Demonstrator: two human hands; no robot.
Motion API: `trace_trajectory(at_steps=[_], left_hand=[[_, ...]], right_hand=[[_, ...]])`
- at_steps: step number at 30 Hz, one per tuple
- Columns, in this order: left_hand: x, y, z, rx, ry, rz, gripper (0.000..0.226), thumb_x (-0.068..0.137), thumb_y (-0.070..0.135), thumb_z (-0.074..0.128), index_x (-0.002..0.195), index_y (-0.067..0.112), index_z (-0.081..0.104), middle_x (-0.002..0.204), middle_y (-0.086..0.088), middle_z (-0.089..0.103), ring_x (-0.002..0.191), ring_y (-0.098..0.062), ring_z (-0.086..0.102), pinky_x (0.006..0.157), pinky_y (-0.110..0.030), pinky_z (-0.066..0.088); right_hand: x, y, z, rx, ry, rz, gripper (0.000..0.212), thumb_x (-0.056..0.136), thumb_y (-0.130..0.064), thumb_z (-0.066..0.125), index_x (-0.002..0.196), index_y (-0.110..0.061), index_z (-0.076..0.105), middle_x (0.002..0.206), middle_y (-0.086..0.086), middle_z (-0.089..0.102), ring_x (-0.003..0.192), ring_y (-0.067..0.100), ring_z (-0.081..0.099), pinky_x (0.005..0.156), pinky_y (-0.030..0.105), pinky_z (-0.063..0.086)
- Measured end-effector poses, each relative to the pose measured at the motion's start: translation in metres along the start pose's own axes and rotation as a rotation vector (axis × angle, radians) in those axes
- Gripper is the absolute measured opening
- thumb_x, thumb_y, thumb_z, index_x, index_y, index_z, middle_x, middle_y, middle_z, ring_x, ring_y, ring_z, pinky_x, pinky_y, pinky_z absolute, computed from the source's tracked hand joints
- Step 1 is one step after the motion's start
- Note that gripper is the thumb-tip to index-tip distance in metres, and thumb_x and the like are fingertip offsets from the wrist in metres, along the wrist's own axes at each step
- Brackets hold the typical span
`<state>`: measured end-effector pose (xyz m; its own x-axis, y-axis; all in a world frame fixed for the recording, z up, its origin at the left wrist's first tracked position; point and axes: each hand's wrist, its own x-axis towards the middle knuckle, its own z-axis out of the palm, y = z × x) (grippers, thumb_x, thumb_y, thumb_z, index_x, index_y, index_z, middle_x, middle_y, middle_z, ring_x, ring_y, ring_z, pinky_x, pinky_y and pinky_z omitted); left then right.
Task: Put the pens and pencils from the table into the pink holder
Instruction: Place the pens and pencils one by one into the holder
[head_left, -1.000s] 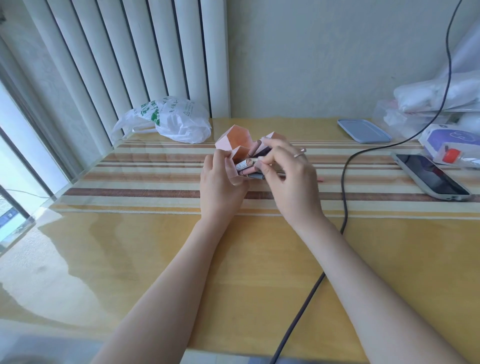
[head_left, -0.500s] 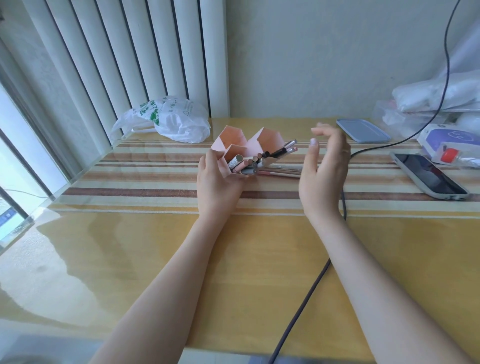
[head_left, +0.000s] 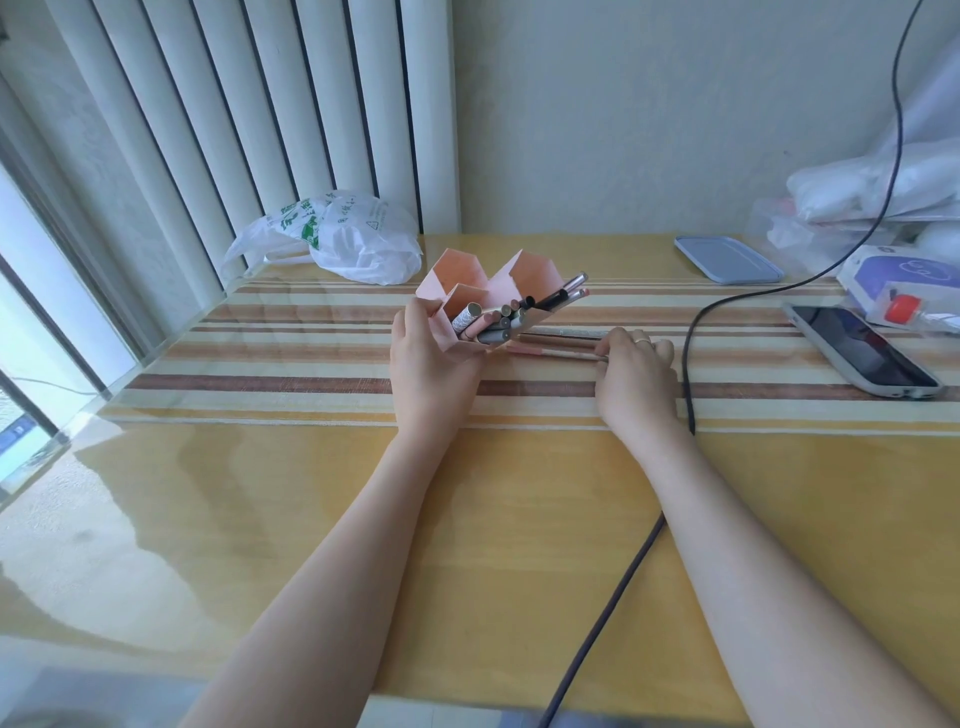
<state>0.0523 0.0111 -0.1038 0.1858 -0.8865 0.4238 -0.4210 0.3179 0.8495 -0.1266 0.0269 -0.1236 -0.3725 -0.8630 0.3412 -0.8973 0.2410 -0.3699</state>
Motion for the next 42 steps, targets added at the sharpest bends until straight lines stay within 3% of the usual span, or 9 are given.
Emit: trace_trajectory(at_steps=[8, 13, 16, 20, 26, 30, 37, 39, 42], left_hand=[[-0.001, 0.002, -0.002, 0.006, -0.027, 0.021, 0.051, 0.064, 0.023, 0.061, 0.112, 0.01, 0.047, 0.112, -0.002, 0.049, 0.097, -0.017, 0.045, 0.077, -0.029, 0.037], [0.0, -0.002, 0.001, 0.033, -0.006, 0.016, 0.042, 0.072, 0.011, 0.061, 0.111, 0.012, 0.046, 0.11, -0.001, 0.05, 0.092, -0.013, 0.042, 0.074, -0.027, 0.034], [0.001, -0.002, 0.001, 0.033, -0.001, 0.026, 0.04, 0.071, 0.012, 0.061, 0.109, 0.012, 0.047, 0.108, -0.001, 0.05, 0.092, -0.014, 0.042, 0.073, -0.027, 0.034], [0.001, -0.002, 0.0, 0.033, -0.008, 0.038, 0.043, 0.071, 0.014, 0.064, 0.11, 0.01, 0.047, 0.106, 0.001, 0.048, 0.094, -0.016, 0.044, 0.075, -0.029, 0.037], [-0.001, 0.003, -0.003, 0.008, -0.04, 0.01, 0.048, 0.069, 0.019, 0.066, 0.112, 0.011, 0.046, 0.111, 0.003, 0.045, 0.098, -0.014, 0.042, 0.076, -0.027, 0.034], [-0.001, 0.002, -0.003, 0.012, -0.018, 0.022, 0.042, 0.072, 0.013, 0.063, 0.111, 0.01, 0.047, 0.109, 0.0, 0.048, 0.098, -0.018, 0.044, 0.074, -0.028, 0.034], [0.0, -0.002, 0.0, 0.041, -0.002, 0.043, 0.037, 0.073, 0.01, 0.058, 0.109, 0.011, 0.047, 0.108, -0.002, 0.05, 0.097, -0.021, 0.047, 0.073, -0.03, 0.037], [0.0, -0.002, 0.001, 0.05, -0.006, 0.056, 0.038, 0.072, 0.01, 0.057, 0.108, 0.011, 0.047, 0.107, -0.001, 0.049, 0.099, -0.023, 0.048, 0.075, -0.032, 0.039], [0.001, -0.004, 0.002, 0.099, -0.021, 0.077, 0.045, 0.07, 0.011, 0.063, 0.112, 0.015, 0.047, 0.108, 0.004, 0.046, 0.102, -0.023, 0.049, 0.078, -0.033, 0.041]], right_hand=[[0.001, 0.001, -0.005, -0.073, -0.069, 0.016, 0.025, 0.092, 0.002, 0.042, 0.112, -0.01, 0.052, 0.124, 0.015, 0.045, 0.116, 0.034, 0.036, 0.092, 0.042, 0.037], [0.001, -0.002, -0.007, 0.055, -0.003, -0.071, 0.014, 0.094, -0.001, 0.045, 0.099, -0.013, 0.052, 0.105, 0.009, 0.062, 0.095, 0.03, 0.051, 0.069, 0.035, 0.038], [0.001, -0.009, -0.012, 0.322, -0.028, -0.1, 0.006, 0.092, -0.011, 0.058, 0.093, -0.016, 0.055, 0.093, 0.006, 0.068, 0.081, 0.027, 0.061, 0.063, 0.036, 0.05], [-0.001, -0.017, -0.018, 0.738, -0.087, -0.001, 0.018, 0.08, -0.015, 0.075, 0.089, -0.018, 0.06, 0.086, 0.004, 0.069, 0.077, 0.018, 0.066, 0.065, 0.032, 0.055], [0.001, -0.022, -0.028, 1.388, -0.136, 0.097, 0.009, 0.082, -0.002, 0.072, 0.084, -0.009, 0.067, 0.083, 0.007, 0.067, 0.08, 0.018, 0.065, 0.074, 0.026, 0.06], [0.0, -0.024, -0.034, 1.579, -0.152, 0.11, 0.008, 0.086, -0.006, 0.068, 0.092, -0.012, 0.068, 0.09, -0.001, 0.071, 0.085, 0.014, 0.066, 0.079, 0.034, 0.06], [-0.002, -0.029, -0.057, 1.673, 0.36, 0.062, 0.01, 0.096, 0.0, 0.052, 0.104, -0.005, 0.053, 0.107, 0.019, 0.062, 0.094, 0.026, 0.07, 0.074, 0.032, 0.059], [-0.006, -0.031, -0.064, 1.657, 0.433, 0.032, 0.008, 0.097, -0.001, 0.051, 0.102, -0.007, 0.051, 0.111, 0.03, 0.058, 0.101, 0.038, 0.066, 0.078, 0.035, 0.059], [-0.014, -0.036, -0.068, 1.642, 0.483, 0.017, 0.011, 0.097, 0.0, 0.048, 0.1, -0.011, 0.048, 0.107, 0.027, 0.06, 0.098, 0.037, 0.069, 0.078, 0.034, 0.059]])
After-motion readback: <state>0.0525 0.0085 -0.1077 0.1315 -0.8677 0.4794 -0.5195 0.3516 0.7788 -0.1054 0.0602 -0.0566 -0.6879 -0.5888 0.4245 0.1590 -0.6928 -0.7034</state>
